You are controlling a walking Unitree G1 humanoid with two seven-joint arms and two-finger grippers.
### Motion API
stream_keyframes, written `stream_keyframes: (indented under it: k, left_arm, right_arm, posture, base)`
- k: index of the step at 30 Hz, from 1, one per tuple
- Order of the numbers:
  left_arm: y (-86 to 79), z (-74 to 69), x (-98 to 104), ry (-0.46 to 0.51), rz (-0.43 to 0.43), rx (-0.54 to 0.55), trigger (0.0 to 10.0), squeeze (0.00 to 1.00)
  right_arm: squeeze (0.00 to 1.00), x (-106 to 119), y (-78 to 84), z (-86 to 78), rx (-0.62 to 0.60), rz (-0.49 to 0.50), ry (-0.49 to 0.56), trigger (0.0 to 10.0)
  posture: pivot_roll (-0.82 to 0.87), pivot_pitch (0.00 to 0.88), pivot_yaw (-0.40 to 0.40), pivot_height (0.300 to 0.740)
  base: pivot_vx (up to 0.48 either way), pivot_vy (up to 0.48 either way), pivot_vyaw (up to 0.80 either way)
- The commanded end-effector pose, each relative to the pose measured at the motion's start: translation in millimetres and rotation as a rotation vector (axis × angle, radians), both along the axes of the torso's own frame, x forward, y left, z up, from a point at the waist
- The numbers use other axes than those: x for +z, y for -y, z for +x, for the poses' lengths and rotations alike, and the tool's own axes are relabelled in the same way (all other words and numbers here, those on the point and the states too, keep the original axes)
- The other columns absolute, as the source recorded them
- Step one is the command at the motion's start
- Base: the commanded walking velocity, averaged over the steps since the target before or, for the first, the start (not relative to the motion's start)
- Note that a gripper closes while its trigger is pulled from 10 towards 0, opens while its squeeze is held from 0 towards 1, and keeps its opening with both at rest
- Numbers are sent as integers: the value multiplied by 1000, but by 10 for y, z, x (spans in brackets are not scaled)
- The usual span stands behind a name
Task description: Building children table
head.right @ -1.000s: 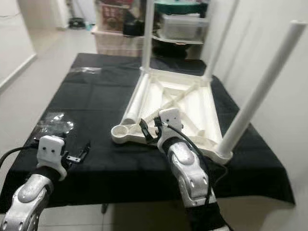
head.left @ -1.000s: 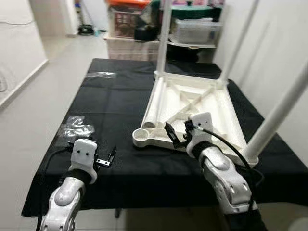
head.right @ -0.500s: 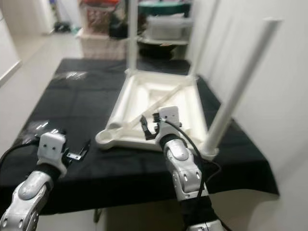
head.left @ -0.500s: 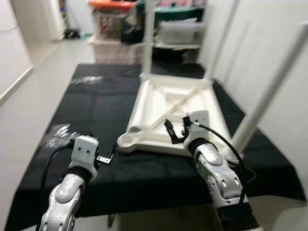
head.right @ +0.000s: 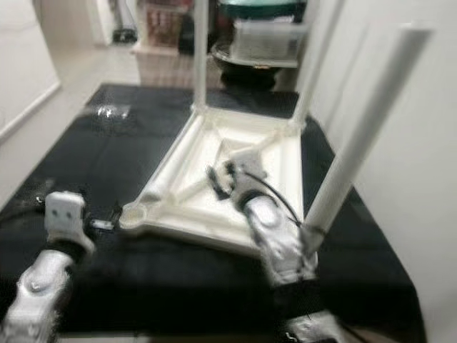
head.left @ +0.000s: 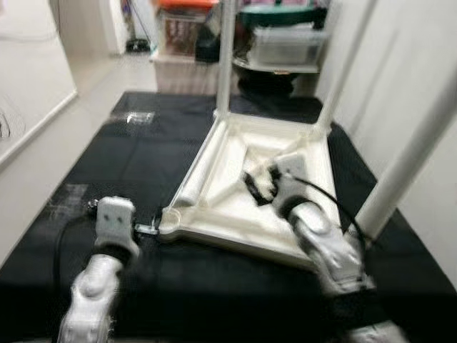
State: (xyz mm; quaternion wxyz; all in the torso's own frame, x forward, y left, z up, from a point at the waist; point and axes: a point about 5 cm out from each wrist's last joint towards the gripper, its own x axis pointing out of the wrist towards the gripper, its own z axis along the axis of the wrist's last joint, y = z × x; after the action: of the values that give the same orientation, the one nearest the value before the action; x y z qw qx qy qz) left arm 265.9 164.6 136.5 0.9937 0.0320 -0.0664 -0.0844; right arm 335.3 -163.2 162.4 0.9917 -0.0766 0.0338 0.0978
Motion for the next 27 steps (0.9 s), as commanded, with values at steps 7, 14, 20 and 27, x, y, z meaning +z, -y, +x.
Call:
stream_keyframes:
  k: [7,14,20,27]
  left_arm:
    - [-81,-10,-22,-3,14,25,10000,0]
    - [-141,-22,-12,-8,59,-6,10000,0]
    - [-226,24,28,-18,174,-123,10000,0]
    - [-321,140,146,-52,289,-305,10000,0]
  right_arm:
    - [0,196,633,151,-237,-17,62,10000]
    - [0,392,931,193,-279,-3,143,10000]
    - [0,374,447,238,-91,67,163,10000]
    - [0,219,-418,55,190,158,139,10000]
  posture:
    - [52,0,-86,740]
    - [54,0,-74,740]
    - [66,0,-76,740]
    - [60,0,-59,740]
  base:
    - [0,0,0]
    - [0,0,0]
    - [0,0,0]
    - [0,0,0]
